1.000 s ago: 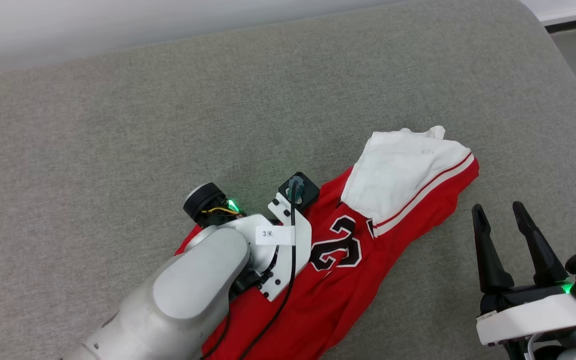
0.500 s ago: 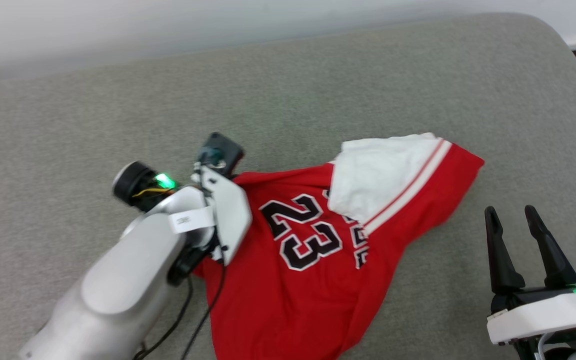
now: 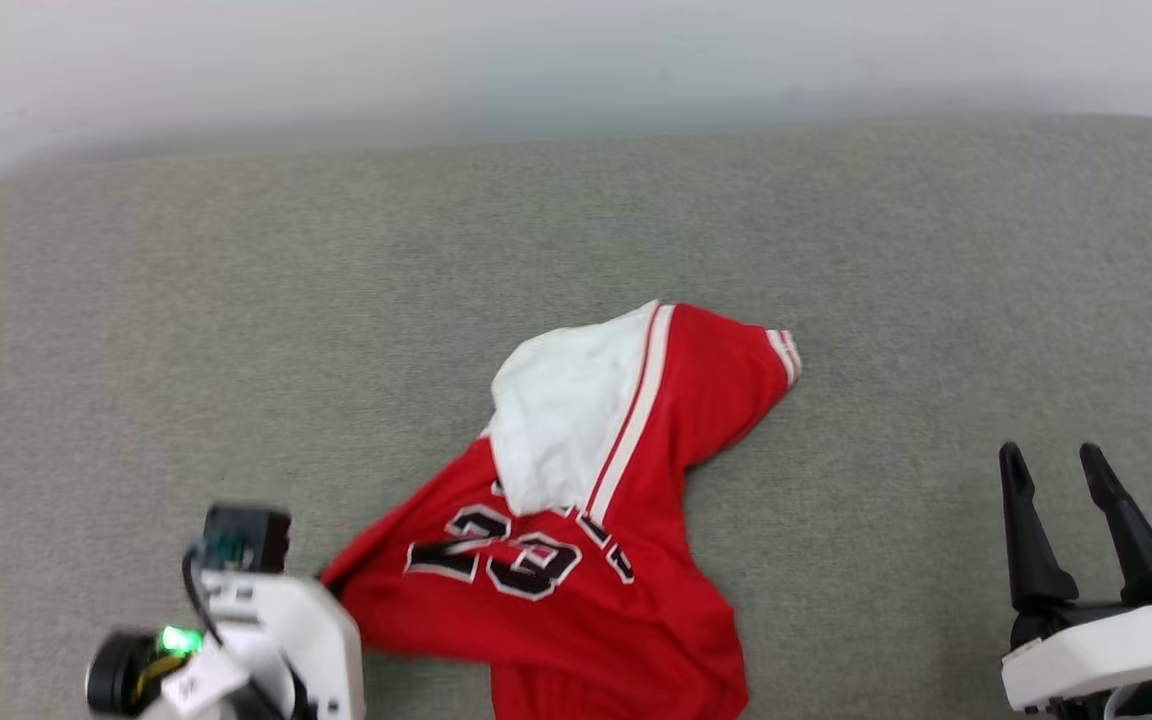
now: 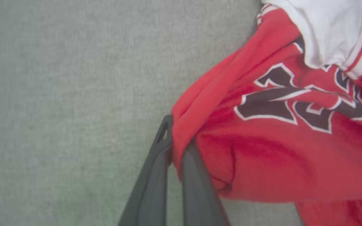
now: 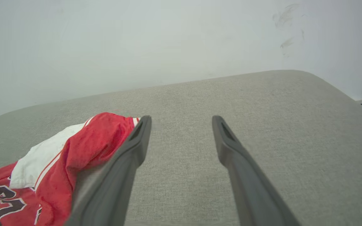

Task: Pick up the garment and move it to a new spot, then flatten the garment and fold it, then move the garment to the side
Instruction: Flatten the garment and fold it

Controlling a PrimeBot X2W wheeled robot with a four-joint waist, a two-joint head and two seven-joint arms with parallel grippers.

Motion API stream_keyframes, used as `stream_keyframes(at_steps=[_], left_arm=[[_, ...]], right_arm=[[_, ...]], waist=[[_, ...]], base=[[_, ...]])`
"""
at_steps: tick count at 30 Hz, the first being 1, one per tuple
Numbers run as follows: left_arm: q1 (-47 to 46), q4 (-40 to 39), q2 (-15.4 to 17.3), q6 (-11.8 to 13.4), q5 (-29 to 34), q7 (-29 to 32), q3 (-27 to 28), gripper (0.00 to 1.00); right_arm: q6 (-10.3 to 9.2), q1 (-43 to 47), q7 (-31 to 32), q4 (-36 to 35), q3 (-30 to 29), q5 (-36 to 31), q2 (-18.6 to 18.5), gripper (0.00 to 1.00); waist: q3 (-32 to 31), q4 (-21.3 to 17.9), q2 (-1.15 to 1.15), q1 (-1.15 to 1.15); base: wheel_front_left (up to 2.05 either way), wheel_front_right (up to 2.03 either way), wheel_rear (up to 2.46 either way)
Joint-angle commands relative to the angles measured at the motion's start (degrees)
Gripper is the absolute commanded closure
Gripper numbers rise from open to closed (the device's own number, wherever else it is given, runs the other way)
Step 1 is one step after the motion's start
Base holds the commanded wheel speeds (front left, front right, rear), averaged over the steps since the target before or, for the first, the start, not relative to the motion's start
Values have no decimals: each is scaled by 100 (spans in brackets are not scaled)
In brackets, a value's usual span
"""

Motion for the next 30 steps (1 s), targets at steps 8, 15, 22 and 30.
stream_keyframes(at_steps=[8, 15, 22, 30], left_arm=[[1133, 20, -407, 237, -531, -301, 64, 100], [804, 95, -689, 133, -312, -1065, 144, 0], [322, 51, -703, -62, 261, -2259, 252, 0], [-15, -41, -869, -214, 690, -3216, 204, 0]], right_arm=[[-6, 148, 142, -7, -18, -100, 16, 0], [-5, 206, 322, -15, 27, -195, 16, 0], [-5, 217, 660, 68, 230, -128, -78, 0], [-5, -264, 1408, 343, 1214, 235, -674, 0]], waist=[[-247, 182, 0, 0], [-376, 199, 0, 0], [-520, 220, 0, 0], [-490, 502, 0, 0]], base=[[0, 0, 0], [0, 0, 0], [0, 0, 0], [0, 0, 0]])
